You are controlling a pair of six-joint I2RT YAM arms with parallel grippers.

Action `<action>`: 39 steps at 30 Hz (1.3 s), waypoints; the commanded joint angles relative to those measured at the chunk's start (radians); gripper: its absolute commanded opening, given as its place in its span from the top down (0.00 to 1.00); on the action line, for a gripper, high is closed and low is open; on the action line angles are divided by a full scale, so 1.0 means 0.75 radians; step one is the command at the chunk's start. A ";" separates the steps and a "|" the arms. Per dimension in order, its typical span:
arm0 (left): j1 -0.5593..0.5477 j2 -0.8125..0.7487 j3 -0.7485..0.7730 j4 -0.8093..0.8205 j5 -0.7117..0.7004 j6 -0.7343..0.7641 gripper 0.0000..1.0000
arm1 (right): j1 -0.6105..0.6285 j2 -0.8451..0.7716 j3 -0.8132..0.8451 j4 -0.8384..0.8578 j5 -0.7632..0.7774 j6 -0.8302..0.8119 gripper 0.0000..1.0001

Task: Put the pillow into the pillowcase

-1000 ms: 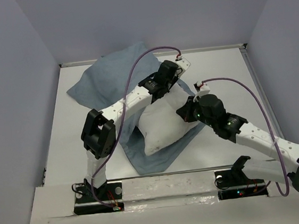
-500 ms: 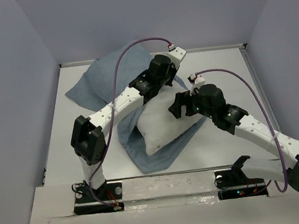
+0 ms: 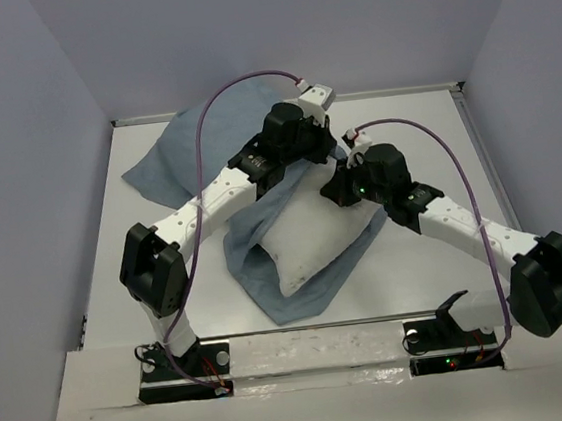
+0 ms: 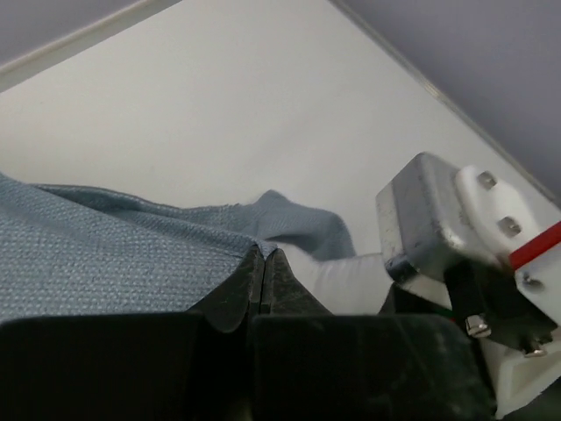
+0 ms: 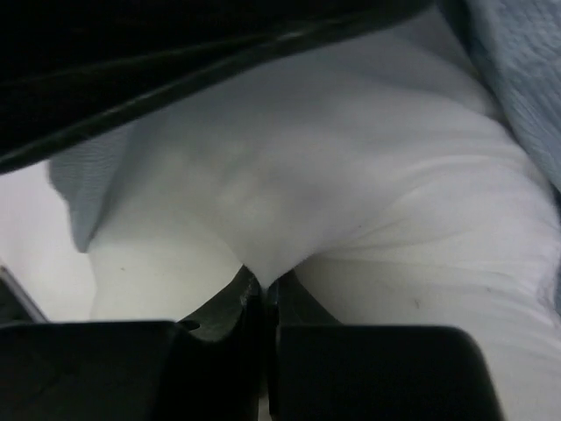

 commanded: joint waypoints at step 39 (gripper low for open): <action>-0.294 -0.927 -0.657 -0.038 -0.724 -0.323 0.01 | -0.063 -0.404 -0.264 0.245 0.409 0.138 0.19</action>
